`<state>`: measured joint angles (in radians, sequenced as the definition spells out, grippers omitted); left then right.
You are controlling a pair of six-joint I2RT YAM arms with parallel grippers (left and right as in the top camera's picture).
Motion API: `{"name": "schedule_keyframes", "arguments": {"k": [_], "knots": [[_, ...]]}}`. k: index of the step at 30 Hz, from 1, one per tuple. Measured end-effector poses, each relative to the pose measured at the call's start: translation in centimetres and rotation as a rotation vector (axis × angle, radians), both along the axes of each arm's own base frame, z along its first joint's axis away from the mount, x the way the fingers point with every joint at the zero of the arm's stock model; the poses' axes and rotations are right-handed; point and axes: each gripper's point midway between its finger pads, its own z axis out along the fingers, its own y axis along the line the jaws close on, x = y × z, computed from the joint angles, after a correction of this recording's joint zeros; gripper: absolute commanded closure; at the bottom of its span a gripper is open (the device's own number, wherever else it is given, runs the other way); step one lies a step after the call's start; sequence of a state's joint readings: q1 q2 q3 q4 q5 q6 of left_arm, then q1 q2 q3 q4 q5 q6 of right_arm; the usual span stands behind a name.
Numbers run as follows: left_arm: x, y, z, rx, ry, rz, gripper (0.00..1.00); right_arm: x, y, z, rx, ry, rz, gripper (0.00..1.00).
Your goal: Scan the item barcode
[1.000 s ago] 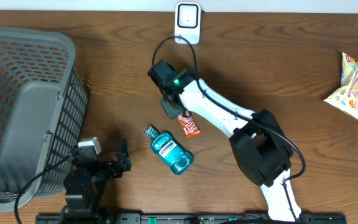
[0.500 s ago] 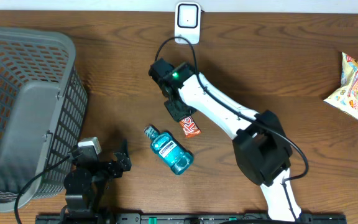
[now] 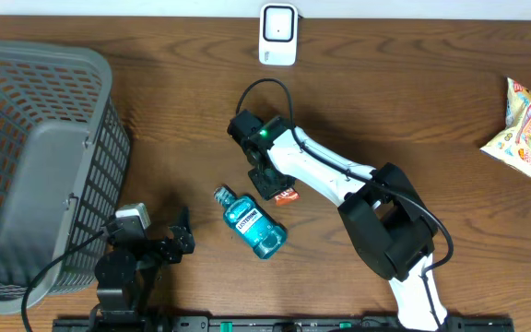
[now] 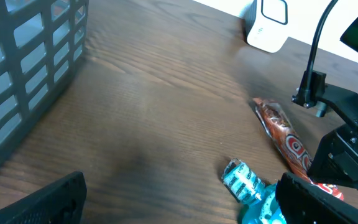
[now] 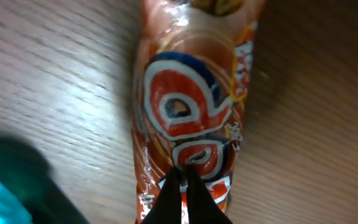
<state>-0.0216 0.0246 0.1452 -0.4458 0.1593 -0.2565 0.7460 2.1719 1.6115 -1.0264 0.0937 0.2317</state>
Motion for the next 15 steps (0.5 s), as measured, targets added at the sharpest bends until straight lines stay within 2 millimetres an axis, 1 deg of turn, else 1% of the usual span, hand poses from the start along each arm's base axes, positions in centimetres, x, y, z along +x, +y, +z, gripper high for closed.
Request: {"name": "schedule_keyframes", "arguments": {"k": [1,2,3,4,5,6,7,9,10,12,13,15], "knots": [[0.0,0.0,0.0,0.0,0.0,0.0,0.02,0.0,-0.3,0.1,-0.015,0.0,0.0,0.99],[0.0,0.0,0.0,0.0,0.0,0.0,0.02,-0.1,-0.7,0.5,-0.039,0.004,0.0,0.96],[0.0,0.0,0.0,0.0,0.0,0.0,0.02,0.0,-0.8,0.8,-0.047,0.002,0.0,0.68],[0.0,0.0,0.0,0.0,0.0,0.0,0.02,0.8,-0.3,1.9,-0.037,-0.024,-0.002,0.55],[0.0,0.0,0.0,0.0,0.0,0.0,0.02,1.6,0.3,2.9,-0.019,-0.053,-0.007,0.51],[0.0,0.0,0.0,0.0,0.0,0.0,0.02,2.1,0.8,3.5,-0.002,-0.077,-0.006,0.39],[0.0,0.0,0.0,0.0,0.0,0.0,0.02,2.8,1.6,4.4,0.023,-0.112,-0.002,0.32],[0.0,0.0,0.0,0.0,0.0,0.0,0.02,3.2,2.4,4.8,0.049,-0.145,0.0,0.27],[0.0,0.0,0.0,0.0,0.0,0.0,0.02,3.4,3.3,4.6,0.069,-0.17,0.013,0.25],[0.0,0.0,0.0,0.0,0.0,0.0,0.02,3.0,3.9,3.7,0.073,-0.185,0.027,0.25],[0.0,0.0,0.0,0.0,0.0,0.0,0.02,2.3,4.0,2.6,0.063,-0.185,0.044,0.25],[0.0,0.0,0.0,0.0,0.0,0.0,0.02,1.4,3.6,1.3,0.033,-0.182,0.061,0.25]]}}
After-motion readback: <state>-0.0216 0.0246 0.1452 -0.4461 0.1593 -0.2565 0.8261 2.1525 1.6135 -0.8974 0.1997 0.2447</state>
